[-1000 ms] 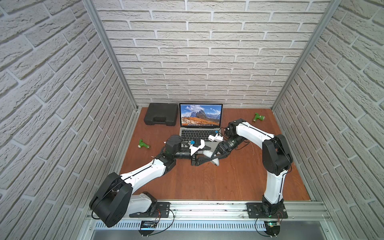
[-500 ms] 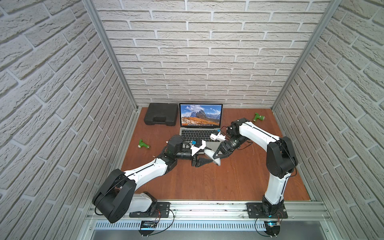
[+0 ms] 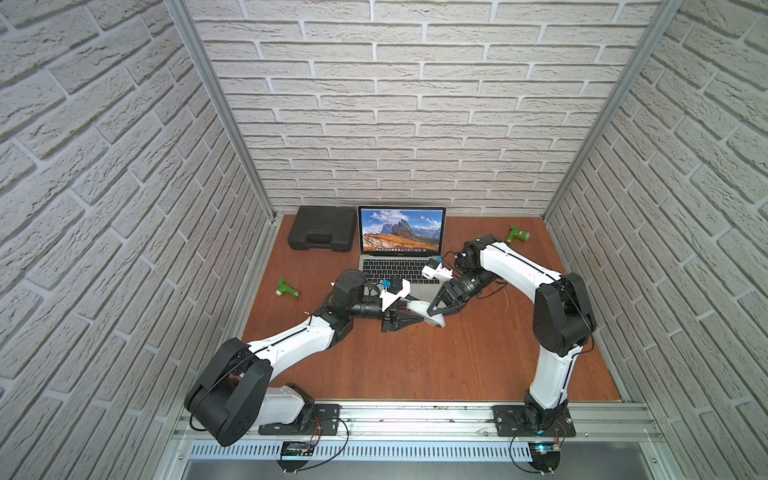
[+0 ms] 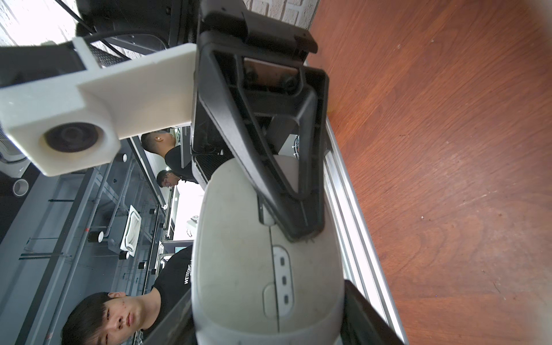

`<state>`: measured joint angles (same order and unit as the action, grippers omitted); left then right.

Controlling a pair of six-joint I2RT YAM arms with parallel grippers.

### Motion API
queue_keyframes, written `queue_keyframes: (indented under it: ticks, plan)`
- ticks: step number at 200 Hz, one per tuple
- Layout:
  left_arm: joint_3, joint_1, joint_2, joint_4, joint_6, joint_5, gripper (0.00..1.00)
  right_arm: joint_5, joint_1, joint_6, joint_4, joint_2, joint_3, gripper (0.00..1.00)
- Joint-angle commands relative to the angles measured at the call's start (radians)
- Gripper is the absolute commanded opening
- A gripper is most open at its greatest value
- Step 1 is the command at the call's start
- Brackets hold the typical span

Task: Remove the wireless mouse receiver from the laptop
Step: Pick up the mouse from the center of the board.

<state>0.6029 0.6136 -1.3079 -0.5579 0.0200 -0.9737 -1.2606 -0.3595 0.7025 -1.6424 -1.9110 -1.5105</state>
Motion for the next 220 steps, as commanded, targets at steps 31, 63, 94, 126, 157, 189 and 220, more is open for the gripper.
queue_keyframes:
  ticks: [31,63,94,126,157,189,220]
  plan:
    - [0.01,0.014,0.039,-0.088,0.024,0.027,0.31,-0.369,-0.001,0.362,-0.145,-0.042,-0.049,0.33]
    - [0.002,0.014,0.066,-0.071,0.022,0.047,0.2,-0.368,0.023,0.351,-0.144,-0.046,-0.049,0.37]
    - [0.002,0.014,0.091,-0.042,0.02,0.059,0.08,-0.369,0.042,0.359,-0.143,-0.048,-0.054,0.47]
    - [0.006,0.014,0.128,0.01,0.024,0.085,0.0,-0.367,0.085,0.348,-0.145,-0.045,-0.108,0.66]
    - [-0.005,0.015,0.177,0.042,0.023,0.12,0.0,-0.367,0.164,0.268,-0.145,-0.06,-0.265,0.76]
    - [-0.012,0.016,0.202,0.067,0.039,0.144,0.0,-0.366,0.259,0.198,-0.144,-0.134,-0.509,0.78]
    - [-0.038,0.015,0.21,0.055,0.081,0.224,0.0,-0.363,0.356,0.071,-0.142,-0.243,-0.955,0.87]
